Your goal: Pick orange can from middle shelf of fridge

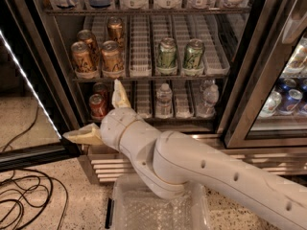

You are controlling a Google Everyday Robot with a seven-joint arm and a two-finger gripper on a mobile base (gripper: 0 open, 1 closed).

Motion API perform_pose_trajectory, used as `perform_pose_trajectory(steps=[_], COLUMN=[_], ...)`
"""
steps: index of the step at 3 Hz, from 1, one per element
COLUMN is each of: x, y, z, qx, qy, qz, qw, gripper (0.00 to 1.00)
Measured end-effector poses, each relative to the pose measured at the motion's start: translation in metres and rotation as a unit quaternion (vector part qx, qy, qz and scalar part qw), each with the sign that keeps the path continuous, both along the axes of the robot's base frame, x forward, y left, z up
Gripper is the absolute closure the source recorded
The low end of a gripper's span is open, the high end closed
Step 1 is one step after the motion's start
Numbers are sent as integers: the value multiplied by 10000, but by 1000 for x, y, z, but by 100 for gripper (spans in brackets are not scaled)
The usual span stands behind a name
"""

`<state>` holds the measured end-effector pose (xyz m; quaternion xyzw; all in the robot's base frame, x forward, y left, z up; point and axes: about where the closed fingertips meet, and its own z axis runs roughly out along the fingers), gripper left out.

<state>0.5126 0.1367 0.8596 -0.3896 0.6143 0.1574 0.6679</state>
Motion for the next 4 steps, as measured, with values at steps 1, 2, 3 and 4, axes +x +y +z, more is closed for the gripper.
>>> perform_pose_trajectory(steps=[1, 2, 3, 4], x=[23, 37, 54, 54], y=[31, 50, 58, 58], z=[-20, -35, -40, -40], qx=[320, 548, 640, 640], qy=[127, 210, 140, 140], qz=[40, -133, -420, -420], qw=[9994, 9982, 9970, 9970], gripper=[0, 0, 0, 0])
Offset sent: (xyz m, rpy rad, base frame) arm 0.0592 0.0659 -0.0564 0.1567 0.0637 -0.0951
